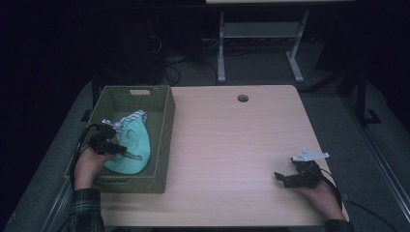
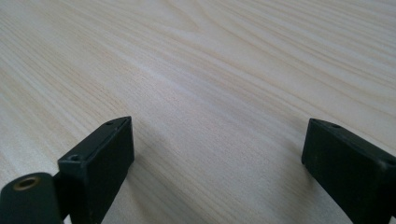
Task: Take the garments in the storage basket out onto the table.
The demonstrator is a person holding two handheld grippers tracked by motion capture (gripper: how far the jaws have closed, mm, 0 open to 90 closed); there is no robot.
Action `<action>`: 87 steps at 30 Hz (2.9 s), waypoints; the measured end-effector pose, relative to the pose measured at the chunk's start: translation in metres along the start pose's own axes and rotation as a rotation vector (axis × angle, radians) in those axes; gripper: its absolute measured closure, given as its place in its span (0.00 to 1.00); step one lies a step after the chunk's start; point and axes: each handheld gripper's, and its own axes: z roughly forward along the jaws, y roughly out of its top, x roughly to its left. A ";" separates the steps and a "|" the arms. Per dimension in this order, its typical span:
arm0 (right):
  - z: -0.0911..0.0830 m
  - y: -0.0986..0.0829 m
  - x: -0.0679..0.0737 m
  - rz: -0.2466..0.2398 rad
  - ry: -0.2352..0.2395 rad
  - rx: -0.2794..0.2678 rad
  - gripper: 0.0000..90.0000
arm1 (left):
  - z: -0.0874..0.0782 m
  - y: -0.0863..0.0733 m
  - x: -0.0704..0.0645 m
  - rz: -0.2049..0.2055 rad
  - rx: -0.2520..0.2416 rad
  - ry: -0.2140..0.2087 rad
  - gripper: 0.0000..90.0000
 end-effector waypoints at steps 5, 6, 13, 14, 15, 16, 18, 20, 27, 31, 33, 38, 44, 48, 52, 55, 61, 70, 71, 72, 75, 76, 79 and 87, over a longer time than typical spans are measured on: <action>0.000 0.000 0.000 -0.001 0.000 0.000 0.10 | -0.007 0.000 0.001 -0.005 -0.052 -0.008 0.90; 0.000 0.000 0.000 0.000 0.000 0.000 0.10 | -0.008 0.000 0.001 -0.008 -0.063 -0.009 0.90; 0.000 0.000 0.000 0.000 0.000 0.000 0.10 | -0.017 -0.001 0.002 -0.010 -0.153 -0.043 0.90; 0.000 0.000 0.000 0.000 0.000 0.000 0.10 | -0.019 -0.001 0.003 -0.014 -0.171 -0.054 0.90; 0.000 0.000 0.000 0.000 0.000 0.000 0.10 | -0.021 -0.001 0.003 -0.018 -0.191 -0.064 0.90; 0.000 0.000 0.000 0.000 0.000 0.000 0.10 | -0.023 -0.001 0.003 -0.019 -0.210 -0.076 0.90; 0.000 0.000 0.000 0.000 0.000 0.000 0.10 | -0.027 -0.002 0.004 -0.027 -0.250 -0.099 0.90; 0.000 0.000 0.000 0.000 0.000 0.000 0.10 | -0.031 -0.003 0.004 -0.029 -0.283 -0.122 0.91; 0.000 0.000 0.000 0.000 0.000 0.000 0.10 | -0.039 -0.003 0.004 -0.040 -0.362 -0.165 0.91; 0.000 0.000 0.000 0.000 0.000 -0.001 0.10 | -0.045 -0.002 0.002 -0.039 -0.406 -0.185 0.91; 0.000 0.000 0.000 0.000 0.000 0.000 0.10 | -0.048 -0.001 0.000 -0.037 -0.426 -0.189 0.91; 0.000 0.000 0.000 0.000 0.000 -0.001 0.10 | -0.057 0.002 -0.004 -0.020 -0.473 -0.194 0.91; 0.000 0.000 0.000 0.000 0.000 0.000 0.10 | -0.064 0.007 -0.009 -0.005 -0.507 -0.210 0.91; 0.000 0.000 0.000 0.001 -0.001 0.000 0.10 | -0.073 0.013 -0.014 0.015 -0.526 -0.218 0.91; 0.000 0.000 0.000 0.001 -0.001 0.000 0.10 | -0.086 0.020 -0.019 0.041 -0.560 -0.225 0.91; 0.000 0.000 0.000 0.003 -0.002 0.000 0.10 | -0.095 0.026 -0.023 0.057 -0.573 -0.231 0.91; 0.000 0.000 0.000 0.001 -0.002 0.001 0.10 | -0.111 0.039 -0.031 0.083 -0.602 -0.247 0.91; 0.000 0.000 0.000 0.001 -0.002 0.000 0.10 | -0.133 0.057 -0.043 0.121 -0.663 -0.310 0.92; 0.000 0.000 0.000 0.001 -0.002 0.000 0.10 | -0.133 0.057 -0.043 0.121 -0.663 -0.310 0.92; 0.000 0.000 0.000 0.001 -0.001 0.000 0.10 | -0.138 0.061 -0.047 0.133 -0.668 -0.315 0.92; 0.000 0.000 0.000 0.001 -0.001 0.000 0.10 | -0.142 0.066 -0.051 0.144 -0.679 -0.339 0.92; 0.000 0.000 0.000 0.002 -0.002 0.001 0.10 | -0.146 0.070 -0.053 0.151 -0.684 -0.350 0.92; 0.000 0.000 0.000 0.001 -0.002 0.000 0.10 | -0.150 0.075 -0.057 0.161 -0.690 -0.362 0.92; 0.000 0.000 0.000 0.001 -0.002 0.001 0.10 | -0.168 0.094 -0.080 0.226 -0.712 -0.397 0.92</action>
